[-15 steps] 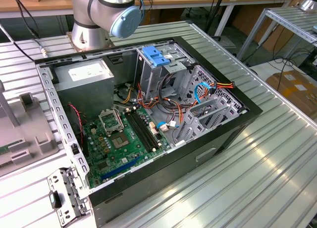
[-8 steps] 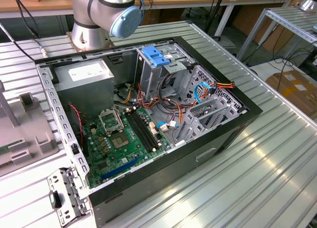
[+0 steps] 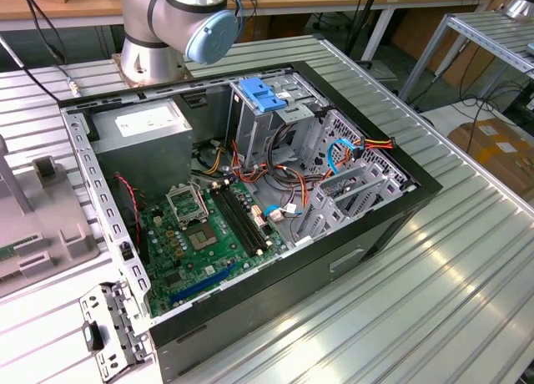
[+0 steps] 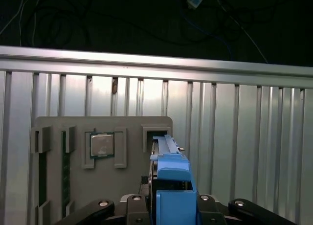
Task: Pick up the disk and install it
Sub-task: 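Pick up the disk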
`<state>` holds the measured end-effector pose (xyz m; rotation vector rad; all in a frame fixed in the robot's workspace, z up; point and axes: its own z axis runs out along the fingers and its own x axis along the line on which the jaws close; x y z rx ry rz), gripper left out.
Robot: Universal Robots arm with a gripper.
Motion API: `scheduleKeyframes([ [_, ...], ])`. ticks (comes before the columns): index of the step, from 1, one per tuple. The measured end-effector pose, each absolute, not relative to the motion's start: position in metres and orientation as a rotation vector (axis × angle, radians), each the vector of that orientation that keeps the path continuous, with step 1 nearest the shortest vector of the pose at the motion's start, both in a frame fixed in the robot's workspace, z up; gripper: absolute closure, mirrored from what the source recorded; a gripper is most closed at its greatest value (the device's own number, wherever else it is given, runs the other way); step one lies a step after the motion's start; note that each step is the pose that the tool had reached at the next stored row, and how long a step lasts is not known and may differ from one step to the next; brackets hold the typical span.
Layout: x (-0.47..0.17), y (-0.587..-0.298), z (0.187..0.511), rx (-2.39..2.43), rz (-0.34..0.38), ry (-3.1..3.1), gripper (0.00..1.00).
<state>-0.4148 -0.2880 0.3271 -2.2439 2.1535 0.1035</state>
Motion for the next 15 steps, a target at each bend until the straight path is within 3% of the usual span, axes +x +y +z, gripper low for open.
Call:
scheduleKeyframes([
  [15, -0.415, -0.288, 0.339, -2.244, 0.103, 2.154, 0.64],
])
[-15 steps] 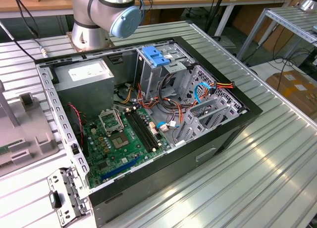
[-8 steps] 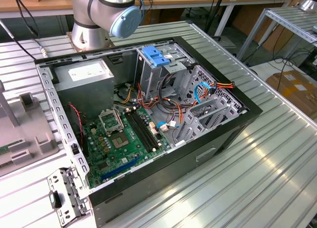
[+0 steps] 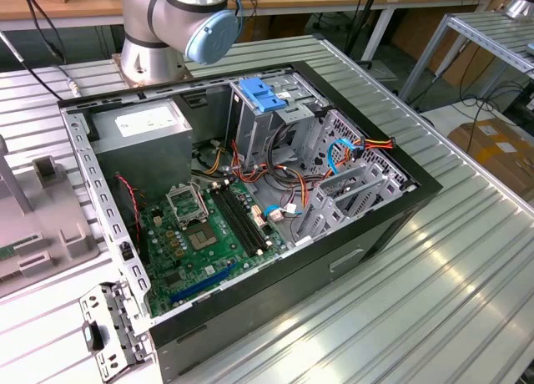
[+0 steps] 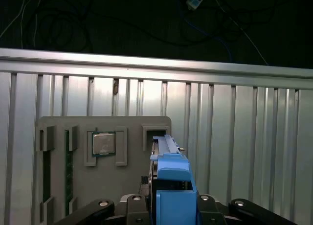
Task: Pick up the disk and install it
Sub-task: 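Pick up the disk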
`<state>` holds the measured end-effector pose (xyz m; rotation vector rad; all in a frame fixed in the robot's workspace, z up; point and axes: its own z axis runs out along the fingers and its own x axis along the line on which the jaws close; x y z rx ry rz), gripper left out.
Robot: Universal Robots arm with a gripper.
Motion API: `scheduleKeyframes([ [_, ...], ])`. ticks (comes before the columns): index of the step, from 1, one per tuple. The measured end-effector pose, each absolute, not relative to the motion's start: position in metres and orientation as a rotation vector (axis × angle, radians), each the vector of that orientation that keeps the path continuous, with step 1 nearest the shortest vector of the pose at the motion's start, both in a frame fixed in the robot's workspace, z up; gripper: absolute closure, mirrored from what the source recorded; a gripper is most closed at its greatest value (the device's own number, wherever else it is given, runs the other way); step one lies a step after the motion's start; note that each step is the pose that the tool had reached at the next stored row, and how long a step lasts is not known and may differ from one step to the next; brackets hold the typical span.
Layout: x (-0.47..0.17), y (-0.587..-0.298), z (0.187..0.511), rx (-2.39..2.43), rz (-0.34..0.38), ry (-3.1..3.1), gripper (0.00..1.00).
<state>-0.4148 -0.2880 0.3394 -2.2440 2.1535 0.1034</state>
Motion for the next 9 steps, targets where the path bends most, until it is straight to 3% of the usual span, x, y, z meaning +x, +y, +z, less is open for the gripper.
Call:
scheduleKeyframes([
  [9, -0.4148, -0.2880, 0.3473, -2.244, 0.103, 2.154, 0.64],
])
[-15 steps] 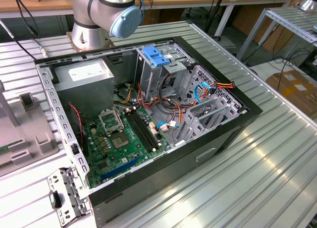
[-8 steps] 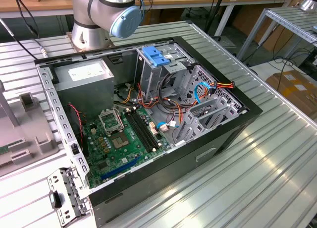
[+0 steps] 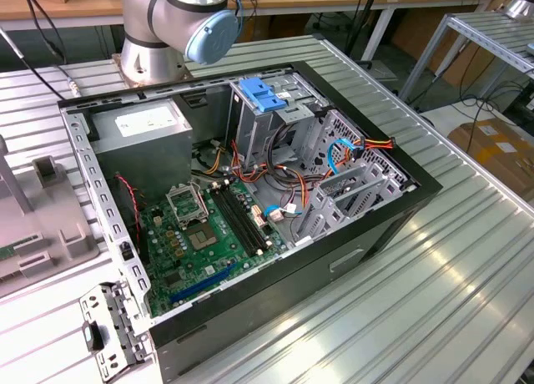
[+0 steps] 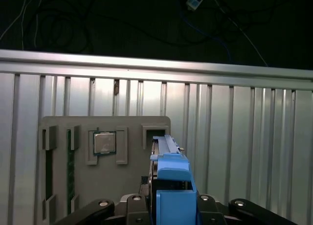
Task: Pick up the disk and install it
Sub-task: 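Pick up the disk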
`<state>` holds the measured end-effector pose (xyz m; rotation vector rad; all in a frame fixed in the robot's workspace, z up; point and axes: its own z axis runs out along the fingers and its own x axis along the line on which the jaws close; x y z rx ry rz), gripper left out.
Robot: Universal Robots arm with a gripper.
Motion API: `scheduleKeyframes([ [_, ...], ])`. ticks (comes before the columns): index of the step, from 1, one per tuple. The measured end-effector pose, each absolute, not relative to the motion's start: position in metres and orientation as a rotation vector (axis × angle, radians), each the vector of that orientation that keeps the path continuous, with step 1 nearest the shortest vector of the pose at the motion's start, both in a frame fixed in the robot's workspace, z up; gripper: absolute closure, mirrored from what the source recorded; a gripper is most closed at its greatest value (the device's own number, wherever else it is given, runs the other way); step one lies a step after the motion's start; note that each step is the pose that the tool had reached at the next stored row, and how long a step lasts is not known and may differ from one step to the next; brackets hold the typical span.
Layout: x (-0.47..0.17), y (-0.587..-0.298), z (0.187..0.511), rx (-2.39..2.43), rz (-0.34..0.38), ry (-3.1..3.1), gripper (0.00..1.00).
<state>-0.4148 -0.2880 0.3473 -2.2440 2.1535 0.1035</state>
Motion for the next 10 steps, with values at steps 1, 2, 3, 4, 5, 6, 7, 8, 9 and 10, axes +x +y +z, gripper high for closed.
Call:
scheduleKeyframes([
  [1, -0.4148, -0.2880, 0.3483, -2.244, 0.103, 2.153, 0.64],
  [2, -0.4148, -0.2880, 0.3490, -2.244, 0.103, 2.153, 0.64],
  [3, -0.4148, -0.2880, 0.3500, -2.244, 0.103, 2.153, 0.64],
  [4, -0.4148, -0.2881, 0.3507, -2.244, 0.104, 2.153, 0.64],
  [5, -0.4148, -0.2881, 0.3513, -2.244, 0.103, 2.153, 0.64],
  [6, -0.4148, -0.2880, 0.3527, -2.244, 0.104, 2.153, 0.64],
  [7, -0.4148, -0.2880, 0.3545, -2.244, 0.104, 2.154, 0.64],
  [8, -0.4148, -0.2880, 0.3553, -2.244, 0.104, 2.153, 0.64],
  [9, -0.4148, -0.2880, 0.3560, -2.244, 0.103, 2.153, 0.64],
  [10, -0.4148, -0.2880, 0.3569, -2.244, 0.103, 2.153, 0.64],
])
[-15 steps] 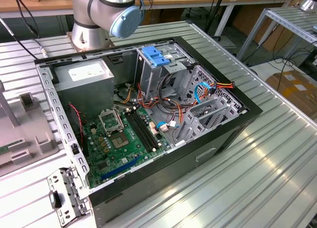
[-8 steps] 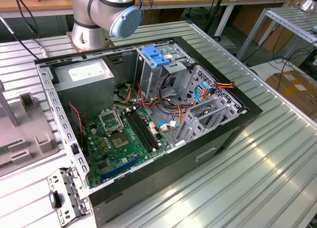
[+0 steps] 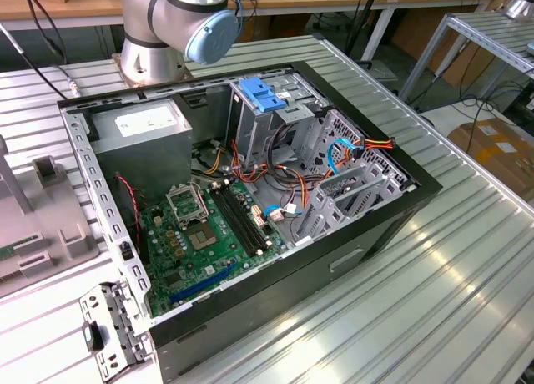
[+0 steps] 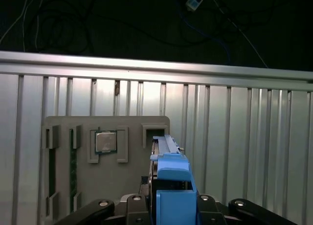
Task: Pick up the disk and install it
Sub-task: 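Pick up the disk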
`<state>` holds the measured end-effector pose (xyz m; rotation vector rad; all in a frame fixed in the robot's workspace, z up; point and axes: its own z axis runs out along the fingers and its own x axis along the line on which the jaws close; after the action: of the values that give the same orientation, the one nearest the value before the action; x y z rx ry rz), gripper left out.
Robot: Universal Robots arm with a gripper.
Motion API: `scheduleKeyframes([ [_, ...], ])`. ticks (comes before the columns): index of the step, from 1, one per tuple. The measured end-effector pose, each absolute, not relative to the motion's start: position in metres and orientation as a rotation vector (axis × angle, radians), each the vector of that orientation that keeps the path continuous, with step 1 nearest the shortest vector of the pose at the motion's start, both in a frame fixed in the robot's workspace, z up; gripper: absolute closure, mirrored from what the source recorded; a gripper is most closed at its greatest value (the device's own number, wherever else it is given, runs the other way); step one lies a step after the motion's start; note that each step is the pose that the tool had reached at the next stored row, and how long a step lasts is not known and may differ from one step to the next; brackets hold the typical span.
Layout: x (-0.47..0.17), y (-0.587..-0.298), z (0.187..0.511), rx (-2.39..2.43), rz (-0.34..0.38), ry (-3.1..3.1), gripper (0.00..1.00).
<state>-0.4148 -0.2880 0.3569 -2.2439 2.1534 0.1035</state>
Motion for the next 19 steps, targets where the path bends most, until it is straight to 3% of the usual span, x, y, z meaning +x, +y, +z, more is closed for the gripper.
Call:
scheduleKeyframes([
  [19, -0.415, -0.288, 0.368, -2.244, 0.104, 2.153, 0.64],
])
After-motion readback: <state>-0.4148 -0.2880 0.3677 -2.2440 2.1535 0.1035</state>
